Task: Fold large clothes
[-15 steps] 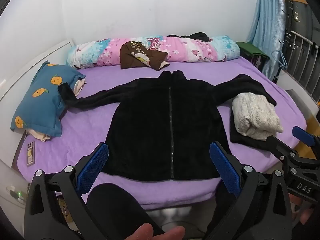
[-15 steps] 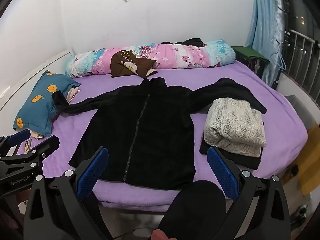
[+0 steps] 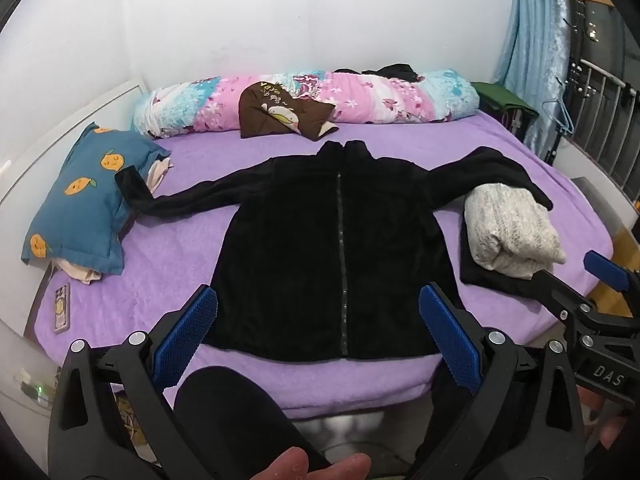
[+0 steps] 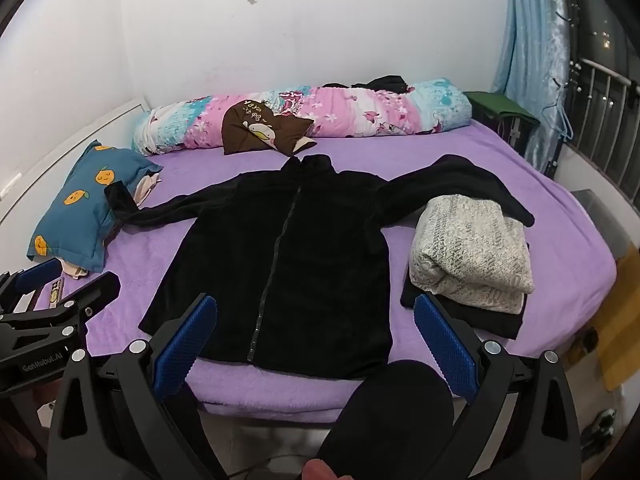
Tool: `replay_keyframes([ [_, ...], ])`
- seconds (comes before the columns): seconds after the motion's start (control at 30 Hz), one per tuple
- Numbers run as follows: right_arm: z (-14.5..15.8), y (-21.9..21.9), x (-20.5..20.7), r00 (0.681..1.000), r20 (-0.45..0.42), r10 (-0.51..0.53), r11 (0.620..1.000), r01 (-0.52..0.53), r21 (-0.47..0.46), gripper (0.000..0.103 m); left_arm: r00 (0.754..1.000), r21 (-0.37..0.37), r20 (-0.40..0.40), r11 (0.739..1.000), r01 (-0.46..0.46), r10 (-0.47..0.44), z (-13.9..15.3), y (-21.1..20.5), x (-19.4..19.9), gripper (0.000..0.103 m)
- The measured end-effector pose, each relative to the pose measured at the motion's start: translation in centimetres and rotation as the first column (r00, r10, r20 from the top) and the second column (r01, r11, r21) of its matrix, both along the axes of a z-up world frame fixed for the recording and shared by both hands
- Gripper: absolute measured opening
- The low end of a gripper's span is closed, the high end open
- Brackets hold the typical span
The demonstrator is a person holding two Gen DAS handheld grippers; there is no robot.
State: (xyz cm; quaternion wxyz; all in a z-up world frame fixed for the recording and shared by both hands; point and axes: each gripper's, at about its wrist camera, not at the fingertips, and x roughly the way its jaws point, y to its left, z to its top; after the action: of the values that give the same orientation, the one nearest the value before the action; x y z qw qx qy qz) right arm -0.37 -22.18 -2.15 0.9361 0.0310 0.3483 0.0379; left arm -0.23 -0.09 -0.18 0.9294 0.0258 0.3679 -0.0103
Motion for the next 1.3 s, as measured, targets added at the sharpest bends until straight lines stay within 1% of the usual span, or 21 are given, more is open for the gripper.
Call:
replay_keyframes([
  [0.1, 0.17, 0.40, -0.29, 1.000, -0.002, 0.004, 1.000, -0.004, -0.001, 0.097, 1.000, -0.018, -0.016, 1.000, 0.000, 0.000, -0.33, 0.22, 0.10, 0.097],
  [0.2, 0.08, 0.63, -0.45, 1.000, 0.001, 0.003, 1.000, -0.003, 0.001, 0.097, 1.000, -0.019, -0.017, 1.000, -0.005, 0.005, -0.51, 0.21, -0.03, 0.097],
  [0.33, 0.09, 0.34, -0.13, 1.000, -0.001, 0.005, 1.000, -0.005, 0.000, 0.097, 1.000, -0.025, -0.017, 1.000, -0.001, 0.000, -0.09, 0.16, 0.24, 0.097],
  [0.53, 0.04, 0.31, -0.19, 1.000, -0.011, 0.013, 1.000, -0.013, 0.005, 0.097, 1.000, -0.026, -0.020, 1.000, 0.003, -0.004, -0.17, 0.24, 0.32, 0.097],
  [1.3, 0.43, -0.02, -0.44, 1.000, -0.002, 0.002, 1.000, -0.002, -0.003, 0.097, 0.999, -0.033, -0.036, 0.999, 0.005, -0.007, -0.20, 0.44, 0.51, 0.097],
])
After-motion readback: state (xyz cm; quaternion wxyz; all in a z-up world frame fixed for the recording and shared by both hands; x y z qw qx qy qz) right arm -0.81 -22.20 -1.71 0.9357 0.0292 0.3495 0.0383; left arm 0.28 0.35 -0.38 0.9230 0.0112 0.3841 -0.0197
